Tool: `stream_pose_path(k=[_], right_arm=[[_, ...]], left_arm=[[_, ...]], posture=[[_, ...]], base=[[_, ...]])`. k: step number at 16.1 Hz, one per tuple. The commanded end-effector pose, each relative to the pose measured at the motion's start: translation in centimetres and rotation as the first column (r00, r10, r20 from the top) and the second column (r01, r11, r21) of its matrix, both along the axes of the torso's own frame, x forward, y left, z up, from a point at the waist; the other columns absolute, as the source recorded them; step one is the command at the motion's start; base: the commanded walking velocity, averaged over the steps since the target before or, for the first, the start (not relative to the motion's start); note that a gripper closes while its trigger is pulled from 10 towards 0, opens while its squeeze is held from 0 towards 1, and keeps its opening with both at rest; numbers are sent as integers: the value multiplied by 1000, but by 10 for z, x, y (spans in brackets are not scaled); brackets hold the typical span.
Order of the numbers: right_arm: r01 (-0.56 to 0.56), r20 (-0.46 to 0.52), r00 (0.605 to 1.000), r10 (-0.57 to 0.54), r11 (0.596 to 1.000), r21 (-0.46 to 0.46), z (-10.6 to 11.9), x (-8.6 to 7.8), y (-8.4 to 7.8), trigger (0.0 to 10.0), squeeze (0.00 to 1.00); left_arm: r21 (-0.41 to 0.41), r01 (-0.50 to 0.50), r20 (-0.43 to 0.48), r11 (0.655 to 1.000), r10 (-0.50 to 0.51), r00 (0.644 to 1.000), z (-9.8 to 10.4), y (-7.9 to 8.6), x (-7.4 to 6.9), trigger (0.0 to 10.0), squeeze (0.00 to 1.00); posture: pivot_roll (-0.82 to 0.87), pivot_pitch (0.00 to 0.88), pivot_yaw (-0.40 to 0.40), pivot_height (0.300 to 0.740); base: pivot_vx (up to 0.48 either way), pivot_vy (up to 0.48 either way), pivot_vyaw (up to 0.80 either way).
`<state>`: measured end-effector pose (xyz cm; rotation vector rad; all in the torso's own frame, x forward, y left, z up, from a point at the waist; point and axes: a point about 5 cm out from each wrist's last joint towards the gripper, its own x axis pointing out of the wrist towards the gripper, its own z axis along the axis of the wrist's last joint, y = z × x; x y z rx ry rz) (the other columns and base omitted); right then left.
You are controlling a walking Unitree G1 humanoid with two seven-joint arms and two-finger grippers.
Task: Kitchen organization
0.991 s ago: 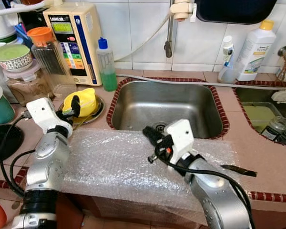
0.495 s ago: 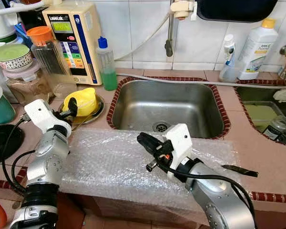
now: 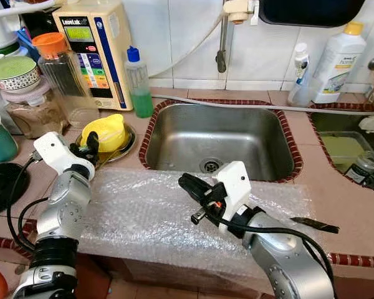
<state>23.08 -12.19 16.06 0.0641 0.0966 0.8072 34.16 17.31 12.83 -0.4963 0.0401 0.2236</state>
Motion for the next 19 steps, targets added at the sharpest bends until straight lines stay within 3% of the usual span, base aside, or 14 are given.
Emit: stream_pose_path(k=[1, 12, 19], right_arm=[[-29, 27, 999, 29, 1000, 6, 8, -2, 3, 10000, 0], [-22, 33, 999, 23, 999, -25, 7, 1, 1, 10000, 0], [-3, 43, 999, 4, 1000, -30, 9, 5, -1, 10000, 0]], left_arm=[[-10, -6, 0, 1000, 6, 1000, 4, 0, 3, 0, 0], [-15, -27, 34, 1000, 27, 999, 12, 4, 5, 0, 0], [-46, -11, 113, 999, 16, 993, 38, 7, 3, 0, 0]], posture=[[-60, 0, 82, 740], [-56, 0, 79, 740], [-51, 0, 74, 740]], base=[[0, 0, 0], [0, 0, 0], [0, 0, 0]])
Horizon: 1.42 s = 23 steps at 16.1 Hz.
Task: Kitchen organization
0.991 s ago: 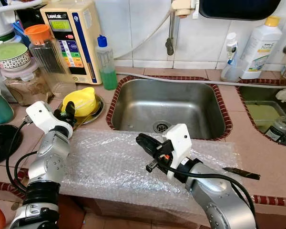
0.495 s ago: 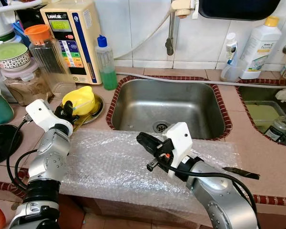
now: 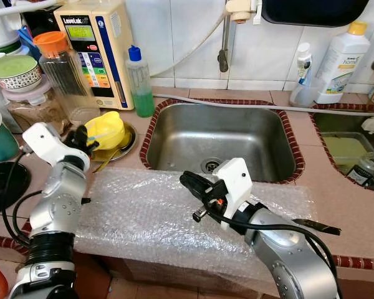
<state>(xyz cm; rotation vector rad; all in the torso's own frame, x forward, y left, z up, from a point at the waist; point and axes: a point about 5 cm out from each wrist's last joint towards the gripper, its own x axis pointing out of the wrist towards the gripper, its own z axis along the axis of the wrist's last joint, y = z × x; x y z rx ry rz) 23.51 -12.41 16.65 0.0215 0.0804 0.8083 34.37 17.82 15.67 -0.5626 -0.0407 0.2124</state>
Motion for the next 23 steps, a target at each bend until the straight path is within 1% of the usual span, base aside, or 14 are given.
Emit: stream_pose_path(k=[1, 3, 5, 9, 10, 11, 12, 14, 15, 18, 19, 21, 22, 23], right_arm=[[1, 13, 1000, -1, 1000, 7, 4, 1, 2, 10000, 0], [20, 29, 999, -20, 1000, 9, 6, 5, 1, 10000, 0], [37, 41, 998, -37, 999, -3, 6, 8, -1, 10000, 0], [84, 80, 993, -81, 996, -30, 9, 16, -5, 10000, 0], [93, 86, 992, -90, 995, -33, 9, 17, -6, 10000, 0], [102, 97, 991, -97, 994, -48, 8, 18, -6, 10000, 0], [123, 132, 985, -111, 988, -91, 7, 20, -8, 10000, 0], [144, 201, 974, -107, 973, -179, 6, 23, -10, 10000, 0], [151, 216, 970, -108, 969, -196, 5, 25, -10, 10000, 0], [192, 256, 957, -134, 957, -216, 5, 28, -14, 10000, 0], [213, 282, 949, -144, 949, -233, 5, 30, -16, 10000, 0], [261, 345, 923, -170, 936, -237, 9, 39, -17, 10000, 0], [260, 377, 913, -155, 933, -247, 11, 48, -14, 10000, 0], [256, 396, 908, -137, 929, -266, 11, 51, -12, 10000, 0]], left_arm=[[21, -1, 37, 1000, 0, 999, 12, 3, 1, 0, 0], [32, -4, 67, 999, 2, 998, 19, 6, 0, 0, 0], [53, 35, 91, 998, -39, 995, 23, 3, -2, 0, 0], [90, 192, 193, 977, -207, 959, 44, -14, 3, 0, 0], [92, 215, 199, 972, -230, 953, 46, -17, 3, 0, 0], [86, 258, 210, 962, -271, 939, 49, -21, 4, 0, 0], [103, 347, 234, 932, -362, 902, 54, -32, 4, 0, 0], [127, 424, 263, 897, -442, 857, 63, -40, 5, 0, 0], [142, 439, 267, 887, -462, 846, 65, -42, 5, 0, 0], [146, 419, 270, 896, -444, 855, 69, -37, 6, 0, 0], [166, 424, 276, 891, -454, 847, 73, -37, 6, 0, 0], [190, 482, 274, 855, -518, 811, 82, -51, 6, 0, 0], [190, 552, 271, 812, -584, 766, 86, -70, 4, 0, 0], [195, 584, 254, 788, -616, 746, 83, -78, 2, 0, 0]], posture=[[-51, 0, 74, 740], [-49, 0, 75, 740], [-49, 0, 75, 740], [-42, 0, 76, 740], [-42, 0, 76, 740], [-45, 0, 79, 740], [-45, 0, 79, 740], [-50, 0, 84, 740], [-50, 0, 87, 740], [-49, 0, 84, 740], [-49, 0, 83, 740], [-45, 0, 77, 740], [-40, 0, 73, 740], [-39, 0, 69, 740]], base=[[0, 0, 0], [0, 0, 0], [0, 0, 0], [0, 0, 0], [0, 0, 0], [0, 0, 0], [0, 0, 0], [0, 0, 0], [0, 0, 0], [0, 0, 0], [0, 0, 0], [0, 0, 0], [0, 0, 0], [0, 0, 0]])
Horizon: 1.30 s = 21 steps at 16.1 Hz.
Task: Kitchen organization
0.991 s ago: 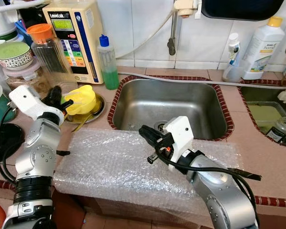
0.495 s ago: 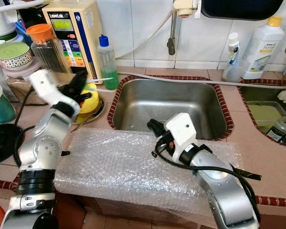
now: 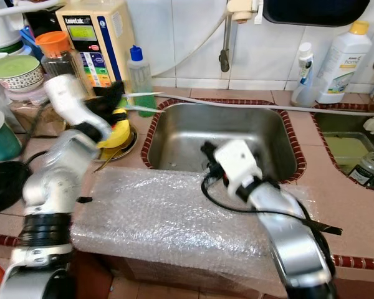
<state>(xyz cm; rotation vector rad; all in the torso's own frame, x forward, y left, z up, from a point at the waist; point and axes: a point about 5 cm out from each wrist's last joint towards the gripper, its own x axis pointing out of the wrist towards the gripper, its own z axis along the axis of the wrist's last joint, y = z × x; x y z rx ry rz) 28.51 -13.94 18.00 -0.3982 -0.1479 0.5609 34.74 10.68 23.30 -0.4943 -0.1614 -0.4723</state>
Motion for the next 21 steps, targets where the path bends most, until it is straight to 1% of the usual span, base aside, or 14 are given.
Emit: stream_pose_path(k=[1, 3, 5, 7, 8, 9, 11, 13, 15, 17, 18, 19, 20, 21], right_arm=[[-17, 39, 999, 19, 998, -58, -1, 5, 5, 10000, 0], [-19, 80, 996, 27, 995, -97, 1, 10, 5, 10000, 0], [-12, 120, 992, 30, 989, -146, 1, 13, 5, 10000, 0], [-18, 120, 992, 35, 990, -137, 0, 16, 7, 10000, 0], [-37, 100, 994, 51, 990, -135, -4, 18, 9, 10000, 0], [-43, 96, 994, 56, 990, -133, -5, 18, 10, 10000, 0], [-56, 84, 994, 65, 993, -105, -6, 17, 11, 10000, 1000], [-26, 129, 991, 37, 996, -88, 0, 18, 8, 10000, 1000], [-26, 134, 990, 35, 997, -70, 3, 18, 6, 10000, 1000], [-104, 83, 990, 112, 990, -91, -3, 9, 9, 10000, 1000], [-125, 68, 989, 132, 987, -102, -4, 7, 9, 10000, 1000], [-133, 58, 988, 141, 983, -128, -5, 6, 8, 10000, 1000], [-173, 28, 983, 179, 974, -147, -8, 2, 7, 10000, 1000], [-185, 14, 982, 189, 969, -164, -9, 0, 6, 10000, 1000]], left_arm=[[38, 71, -4, 997, -71, 997, 0, -15, -5, 0, 0], [37, 126, -33, 991, -124, 992, -9, -29, -14, 0, 0], [42, 156, -46, 987, -154, 987, -11, -36, -19, 0, 0], [42, 186, -57, 982, -183, 981, -12, -43, -23, 0, 0], [49, 206, -54, 977, -204, 978, -13, -50, -25, 0, 0], [56, 208, -51, 977, -205, 977, -13, -50, -25, 0, 0], [52, 208, -54, 977, -205, 977, -13, -52, -25, 0, 0], [57, 206, -60, 977, -202, 977, -15, -51, -25, 0, 0], [70, 205, -61, 976, -201, 978, -15, -51, -25, 0, 0], [74, 172, -48, 982, -168, 985, -16, -49, -22, 0, 0], [81, 161, -44, 984, -158, 986, -16, -48, -21, 0, 0], [71, 145, -41, 987, -142, 989, -15, -47, -20, 0, 0], [70, 112, -29, 991, -110, 993, -14, -43, -18, 0, 0], [70, 103, -31, 992, -101, 994, -15, -42, -17, 0, 0]], posture=[[-38, 0, 69, 740], [-36, 0, 60, 740], [-34, 0, 56, 740], [-28, 0, 50, 740], [-26, 0, 46, 740], [-26, 0, 46, 740], [-26, 0, 45, 740], [-30, 0, 49, 740], [-32, 0, 52, 740], [-37, 0, 53, 740], [-37, 0, 53, 740], [-39, 0, 53, 740], [-39, 0, 54, 740], [-39, 0, 54, 740]], base=[[0, 0, 0], [0, 0, 0], [0, 0, 0], [0, 0, 0], [0, 0, 0], [0, 0, 0], [0, 0, 0], [0, 0, 0], [0, 0, 0], [0, 0, 0], [0, 0, 0], [0, 0, 0], [0, 0, 0], [0, 0, 0]])
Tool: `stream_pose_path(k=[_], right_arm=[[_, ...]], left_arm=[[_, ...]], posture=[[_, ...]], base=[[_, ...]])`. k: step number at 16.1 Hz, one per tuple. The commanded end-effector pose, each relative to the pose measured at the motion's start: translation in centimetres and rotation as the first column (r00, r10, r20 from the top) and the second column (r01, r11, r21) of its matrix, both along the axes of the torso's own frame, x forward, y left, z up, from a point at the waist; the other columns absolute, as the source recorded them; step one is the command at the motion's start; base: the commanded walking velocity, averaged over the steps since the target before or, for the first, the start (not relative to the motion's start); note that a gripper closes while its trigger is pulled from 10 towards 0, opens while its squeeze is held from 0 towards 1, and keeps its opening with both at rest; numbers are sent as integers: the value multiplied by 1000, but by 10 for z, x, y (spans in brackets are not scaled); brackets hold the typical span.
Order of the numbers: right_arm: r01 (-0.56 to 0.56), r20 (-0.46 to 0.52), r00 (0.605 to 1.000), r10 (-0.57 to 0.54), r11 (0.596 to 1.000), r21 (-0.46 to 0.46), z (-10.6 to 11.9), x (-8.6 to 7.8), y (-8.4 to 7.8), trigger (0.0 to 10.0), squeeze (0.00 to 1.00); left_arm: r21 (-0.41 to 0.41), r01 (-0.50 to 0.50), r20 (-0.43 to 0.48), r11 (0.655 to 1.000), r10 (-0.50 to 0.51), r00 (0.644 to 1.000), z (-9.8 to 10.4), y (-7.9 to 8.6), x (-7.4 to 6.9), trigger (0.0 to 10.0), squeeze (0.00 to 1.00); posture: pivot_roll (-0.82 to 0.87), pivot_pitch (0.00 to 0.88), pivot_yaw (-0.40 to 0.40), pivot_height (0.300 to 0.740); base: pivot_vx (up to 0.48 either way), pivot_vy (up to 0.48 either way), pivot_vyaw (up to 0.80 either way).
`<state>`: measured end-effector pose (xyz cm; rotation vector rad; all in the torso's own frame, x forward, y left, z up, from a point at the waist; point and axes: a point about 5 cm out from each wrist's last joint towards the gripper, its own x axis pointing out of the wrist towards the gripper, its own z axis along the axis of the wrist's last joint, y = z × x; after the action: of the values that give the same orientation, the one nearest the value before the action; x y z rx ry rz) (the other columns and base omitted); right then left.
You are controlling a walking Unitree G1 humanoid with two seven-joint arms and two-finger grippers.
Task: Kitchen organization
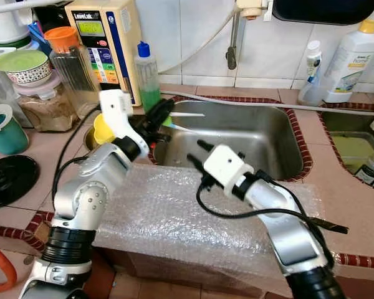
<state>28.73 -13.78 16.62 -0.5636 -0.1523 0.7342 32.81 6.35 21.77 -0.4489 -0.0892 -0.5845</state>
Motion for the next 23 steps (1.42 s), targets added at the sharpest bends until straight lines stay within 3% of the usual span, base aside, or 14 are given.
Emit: stream_pose_path(k=[1, 5, 8, 10, 14, 15, 16, 17, 19, 20, 23], right_arm=[[-12, 30, 999, 13, 999, -45, 2, -2, 0, 10000, 1000], [122, 173, 978, -117, 992, -14, 12, 8, 2, 10000, 1000], [112, 149, 983, -108, 994, -16, 1, 5, 14, 10000, 1000], [99, 130, 987, -97, 995, -9, -4, 5, 20, 10000, 1000], [164, 161, 974, -160, 986, -7, -4, 24, 23, 10000, 1000], [176, 171, 970, -171, 984, -14, -5, 27, 24, 10000, 784], [189, 179, 967, -184, 982, -10, -5, 30, 25, 10000, 204], [194, 179, 966, -189, 981, -10, -5, 32, 25, 10000, 0], [202, 167, 966, -200, 979, 4, -7, 36, 27, 10000, 0], [203, 162, 966, -202, 979, 11, -8, 38, 27, 0, 0], [229, 130, 963, -234, 972, 54, -11, 44, 26, 0, 0]], left_arm=[[0, -25, -3, 1000, 25, 1000, 0, 2, 3, 0, 0], [17, 7, -23, 1000, -7, 1000, -6, -7, 0, 0, 0], [10, 24, -35, 1000, -24, 999, -7, -14, -2, 902, 0], [4, 35, -41, 999, -35, 999, -6, -17, -3, 902, 0], [4, 51, -51, 999, -51, 997, -7, -22, -4, 1137, 0], [5, 55, -53, 998, -55, 997, -8, -22, -5, 1176, 0], [7, 59, -54, 998, -59, 997, -8, -23, -6, 1176, 0], [5, 59, -58, 998, -59, 997, -8, -22, -6, 1294, 0], [1, 60, -65, 998, -60, 996, -9, -23, -6, 1294, 0], [4, 64, -66, 998, -64, 996, -9, -23, -7, 1373, 0], [2, 62, -61, 998, -62, 996, -7, -23, -5, 1608, 0]], posture=[[-40, 0, 55, 740], [-40, 0, 58, 740], [-38, 0, 56, 740], [-33, 0, 55, 740], [-33, 0, 57, 740], [-33, 0, 57, 740], [-33, 0, 57, 740], [-30, 0, 56, 740], [-30, 0, 57, 740], [-26, 0, 54, 740], [-21, 0, 53, 740]], base=[[0, 0, 0], [0, 0, 0], [0, 0, 0], [0, 0, 0], [0, 0, 0], [0, 0, 0], [0, 0, 0], [0, 0, 0], [0, 0, 0], [0, 0, 0], [0, 0, 0]])
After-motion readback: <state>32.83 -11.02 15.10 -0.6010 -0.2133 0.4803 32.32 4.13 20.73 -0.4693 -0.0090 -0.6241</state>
